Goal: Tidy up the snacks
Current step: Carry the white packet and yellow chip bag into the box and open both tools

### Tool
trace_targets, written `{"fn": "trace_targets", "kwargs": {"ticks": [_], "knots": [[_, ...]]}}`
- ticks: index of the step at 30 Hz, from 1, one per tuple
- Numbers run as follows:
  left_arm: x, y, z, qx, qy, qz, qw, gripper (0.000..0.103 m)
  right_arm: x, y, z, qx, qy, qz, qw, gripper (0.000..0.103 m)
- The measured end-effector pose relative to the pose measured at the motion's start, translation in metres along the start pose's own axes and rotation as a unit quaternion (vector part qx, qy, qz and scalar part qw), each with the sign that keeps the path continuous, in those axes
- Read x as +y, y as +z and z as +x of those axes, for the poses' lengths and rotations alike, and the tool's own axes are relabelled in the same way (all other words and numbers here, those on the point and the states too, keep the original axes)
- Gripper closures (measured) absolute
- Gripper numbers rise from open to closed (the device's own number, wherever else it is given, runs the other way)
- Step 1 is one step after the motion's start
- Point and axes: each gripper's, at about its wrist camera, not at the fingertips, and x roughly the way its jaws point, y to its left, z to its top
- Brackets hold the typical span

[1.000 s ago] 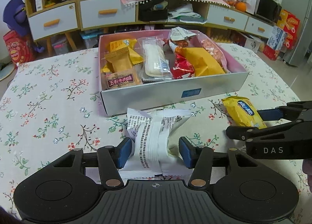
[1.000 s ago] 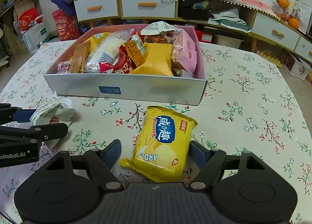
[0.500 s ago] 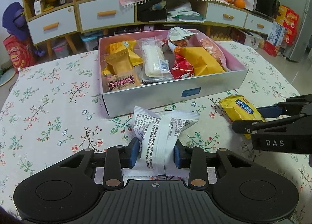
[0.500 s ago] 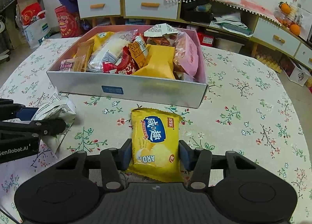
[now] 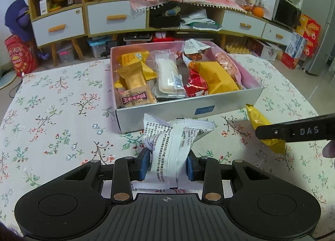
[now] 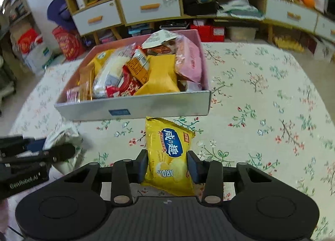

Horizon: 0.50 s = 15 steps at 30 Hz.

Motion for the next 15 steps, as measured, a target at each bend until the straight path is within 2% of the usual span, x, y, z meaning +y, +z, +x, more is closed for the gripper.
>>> {"fn": "trace_targets", "kwargs": {"ticks": [6,15], "knots": [[0.004,0.003,-0.006,-0.007,-0.001,-0.007,1.0,0.071,-0.012,0.005,-0.009,-0.002,0.034,0.049,0.998,0.103],[0.006,0.006,-0.012,-0.013,0.0,-0.015,0.9998,0.071,-0.023,0.011,-0.017,-0.01,0.04,0.071,0.997,0.103]]}}
